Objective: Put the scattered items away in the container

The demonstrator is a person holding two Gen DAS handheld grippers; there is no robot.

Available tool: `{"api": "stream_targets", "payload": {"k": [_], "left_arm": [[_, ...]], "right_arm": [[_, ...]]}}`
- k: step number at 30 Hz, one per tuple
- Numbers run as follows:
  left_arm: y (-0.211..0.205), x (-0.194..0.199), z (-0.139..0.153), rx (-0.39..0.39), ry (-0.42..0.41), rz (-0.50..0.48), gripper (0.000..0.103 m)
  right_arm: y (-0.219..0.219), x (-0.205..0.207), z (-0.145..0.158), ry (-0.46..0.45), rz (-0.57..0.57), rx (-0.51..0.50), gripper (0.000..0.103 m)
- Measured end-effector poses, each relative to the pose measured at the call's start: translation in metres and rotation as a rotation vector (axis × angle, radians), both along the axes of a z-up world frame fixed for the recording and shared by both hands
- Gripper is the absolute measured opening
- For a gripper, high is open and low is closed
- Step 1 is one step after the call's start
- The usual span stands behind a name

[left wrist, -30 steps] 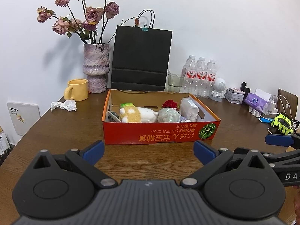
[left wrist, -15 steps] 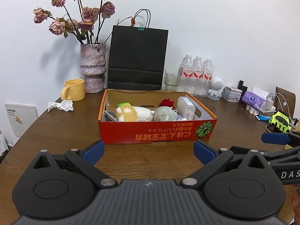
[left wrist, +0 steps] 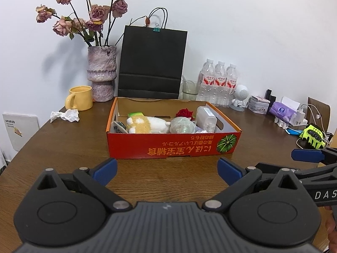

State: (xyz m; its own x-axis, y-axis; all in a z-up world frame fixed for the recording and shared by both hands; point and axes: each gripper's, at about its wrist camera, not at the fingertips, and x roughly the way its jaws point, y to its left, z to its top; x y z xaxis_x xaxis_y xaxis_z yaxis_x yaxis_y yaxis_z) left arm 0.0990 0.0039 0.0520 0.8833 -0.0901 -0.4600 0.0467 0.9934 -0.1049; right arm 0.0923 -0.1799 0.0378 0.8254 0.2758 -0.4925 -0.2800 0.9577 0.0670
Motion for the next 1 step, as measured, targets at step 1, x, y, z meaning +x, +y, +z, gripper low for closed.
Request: {"api": "stream_targets", "payload": {"k": [1], "left_arm": [[-0.0007,0.0002,-0.0006,0.005,0.001,0.004,0.103]], "right_arm": [[0.0000,0.0005,-0.0002,0.001,0.000,0.000,0.103]]}}
